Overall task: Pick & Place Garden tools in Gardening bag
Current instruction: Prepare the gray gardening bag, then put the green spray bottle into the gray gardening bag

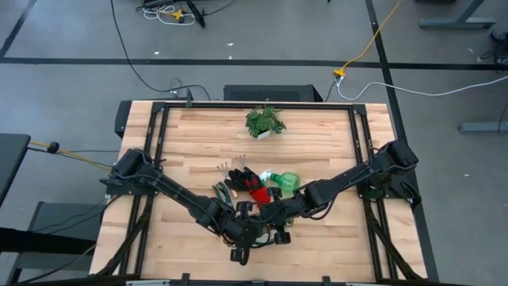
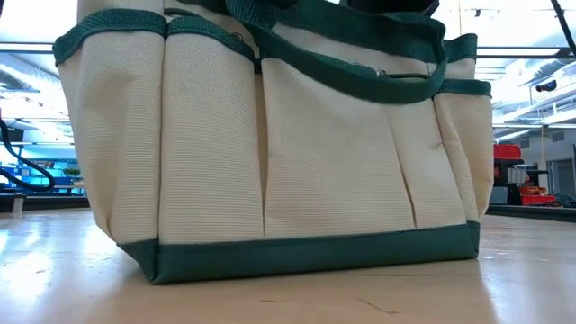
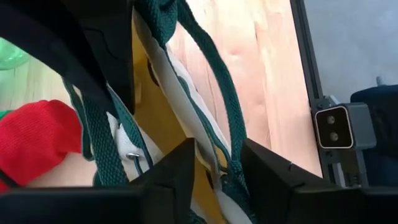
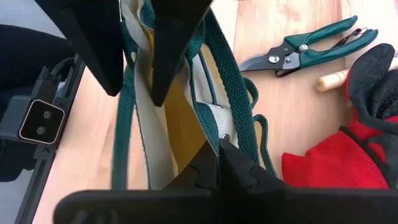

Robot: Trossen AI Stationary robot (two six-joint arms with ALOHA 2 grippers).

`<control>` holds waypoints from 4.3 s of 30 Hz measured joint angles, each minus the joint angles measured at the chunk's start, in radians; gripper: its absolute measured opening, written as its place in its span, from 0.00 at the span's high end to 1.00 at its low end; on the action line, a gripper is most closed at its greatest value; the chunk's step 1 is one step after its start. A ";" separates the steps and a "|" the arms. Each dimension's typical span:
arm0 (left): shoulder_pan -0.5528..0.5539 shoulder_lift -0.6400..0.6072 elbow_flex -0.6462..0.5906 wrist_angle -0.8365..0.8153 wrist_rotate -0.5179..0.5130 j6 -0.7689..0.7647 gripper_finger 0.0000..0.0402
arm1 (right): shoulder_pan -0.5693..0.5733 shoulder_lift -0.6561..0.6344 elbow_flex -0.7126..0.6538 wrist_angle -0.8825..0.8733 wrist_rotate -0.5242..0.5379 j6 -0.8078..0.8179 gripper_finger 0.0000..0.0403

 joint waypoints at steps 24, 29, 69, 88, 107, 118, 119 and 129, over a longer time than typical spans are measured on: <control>-0.046 -0.004 -0.001 0.006 0.058 0.085 0.99 | -0.086 0.000 0.000 -0.022 0.042 0.049 1.00; -0.070 -0.005 -0.002 0.004 0.077 0.132 0.98 | -0.115 0.000 0.000 -0.023 0.054 0.057 1.00; -0.086 -0.006 -0.002 0.031 0.138 0.112 0.87 | -0.126 -0.050 0.000 -0.077 0.011 0.064 0.94; -0.063 -0.047 0.000 0.018 0.063 0.131 0.79 | -0.116 -0.049 0.000 -0.060 0.020 0.044 0.72; -0.035 -0.148 -0.001 -0.059 0.011 0.157 0.68 | -0.144 -0.154 0.000 -0.114 0.088 -0.015 0.68; -0.033 -0.261 0.000 -0.178 -0.152 0.157 0.68 | -0.217 -0.193 0.000 -0.285 0.164 0.100 0.68; -0.032 -0.270 0.000 -0.196 -0.167 0.154 0.68 | -0.229 -0.193 0.000 -0.308 0.156 0.112 0.68; -0.029 -0.317 -0.001 -0.407 -0.266 0.080 0.68 | -0.370 -0.185 0.000 -0.344 0.050 0.120 0.68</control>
